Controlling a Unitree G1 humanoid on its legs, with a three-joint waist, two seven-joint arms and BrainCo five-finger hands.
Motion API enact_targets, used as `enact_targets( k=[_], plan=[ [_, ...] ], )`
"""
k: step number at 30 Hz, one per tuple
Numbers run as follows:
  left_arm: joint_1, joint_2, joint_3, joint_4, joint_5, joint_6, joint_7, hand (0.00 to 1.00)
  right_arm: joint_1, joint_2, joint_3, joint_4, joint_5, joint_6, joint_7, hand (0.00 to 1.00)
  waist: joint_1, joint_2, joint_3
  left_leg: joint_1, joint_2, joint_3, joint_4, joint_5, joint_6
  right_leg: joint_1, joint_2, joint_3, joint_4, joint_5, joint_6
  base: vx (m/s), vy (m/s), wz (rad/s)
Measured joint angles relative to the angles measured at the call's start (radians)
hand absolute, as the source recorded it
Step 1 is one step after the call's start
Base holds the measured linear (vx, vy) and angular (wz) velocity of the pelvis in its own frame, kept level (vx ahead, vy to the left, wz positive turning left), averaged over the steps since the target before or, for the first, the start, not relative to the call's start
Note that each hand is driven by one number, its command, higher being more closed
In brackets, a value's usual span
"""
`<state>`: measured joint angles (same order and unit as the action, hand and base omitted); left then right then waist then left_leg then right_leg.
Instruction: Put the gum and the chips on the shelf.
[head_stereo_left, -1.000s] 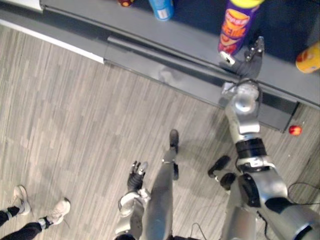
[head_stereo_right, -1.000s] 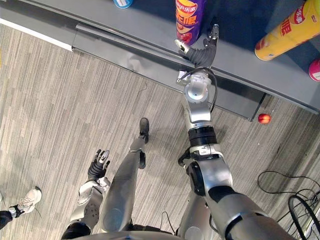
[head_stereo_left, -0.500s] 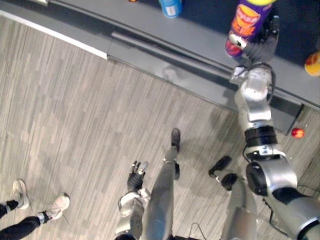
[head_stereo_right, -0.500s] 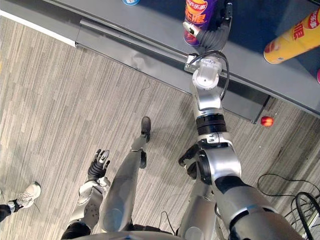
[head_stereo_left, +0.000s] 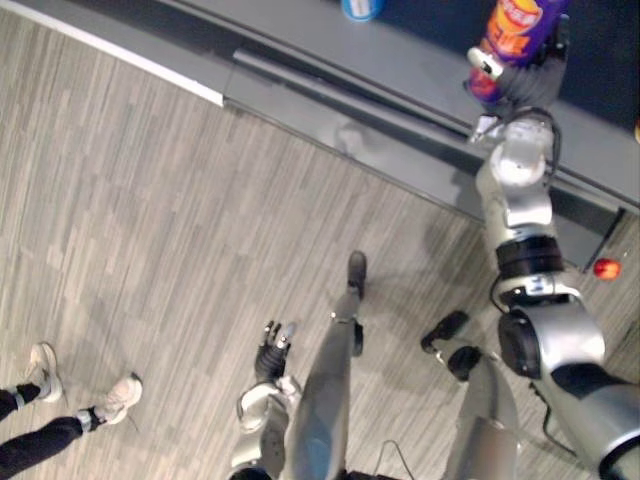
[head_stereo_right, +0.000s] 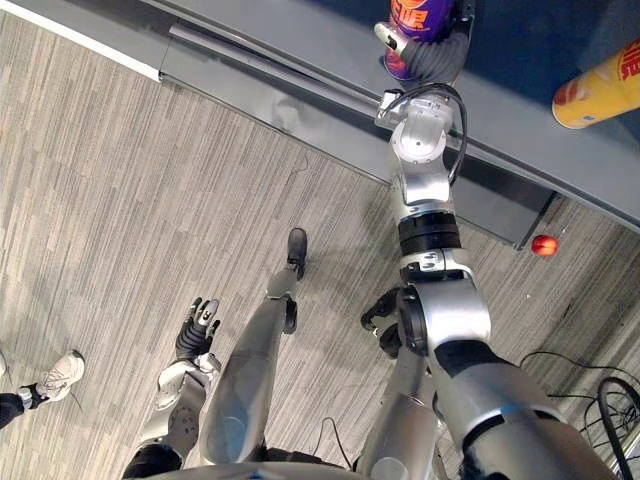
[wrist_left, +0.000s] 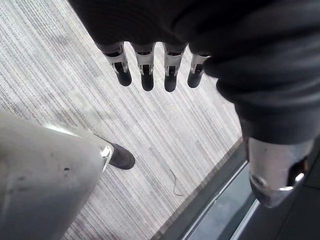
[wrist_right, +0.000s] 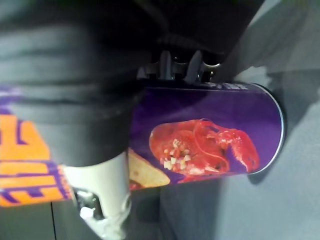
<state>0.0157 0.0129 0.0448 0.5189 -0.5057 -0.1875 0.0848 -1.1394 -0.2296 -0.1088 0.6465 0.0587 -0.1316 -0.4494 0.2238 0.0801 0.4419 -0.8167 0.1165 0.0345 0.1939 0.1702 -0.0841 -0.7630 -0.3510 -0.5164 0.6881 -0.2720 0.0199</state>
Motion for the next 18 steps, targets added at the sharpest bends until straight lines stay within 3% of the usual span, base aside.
enact_targets(
  k=[9, 18],
  plan=[
    [0.000, -0.009, 0.000, 0.001, 0.001, 0.001, 0.003, 0.00, 0.089, 0.042, 0.014, -0.006, 0.001, -0.003, 0.003, 0.00, -0.014, 0.000, 0.000, 0.029, 0.019, 0.010, 0.028, -0.015, -0.004, 0.035, 0.019, 0.011, -0.012, 0.001, -0.001, 0.02, -0.068, -0.06],
    [-0.009, -0.004, 0.019, 0.138, 0.102, 0.004, 0.003, 0.00, 0.372, 0.094, 0.049, -0.006, -0.006, -0.012, 0.066, 0.00, -0.062, -0.005, -0.005, 0.194, 0.053, 0.054, 0.000, -0.037, -0.010, 0.186, 0.071, 0.040, -0.094, 0.020, 0.011, 0.04, -0.065, -0.17]
  ],
)
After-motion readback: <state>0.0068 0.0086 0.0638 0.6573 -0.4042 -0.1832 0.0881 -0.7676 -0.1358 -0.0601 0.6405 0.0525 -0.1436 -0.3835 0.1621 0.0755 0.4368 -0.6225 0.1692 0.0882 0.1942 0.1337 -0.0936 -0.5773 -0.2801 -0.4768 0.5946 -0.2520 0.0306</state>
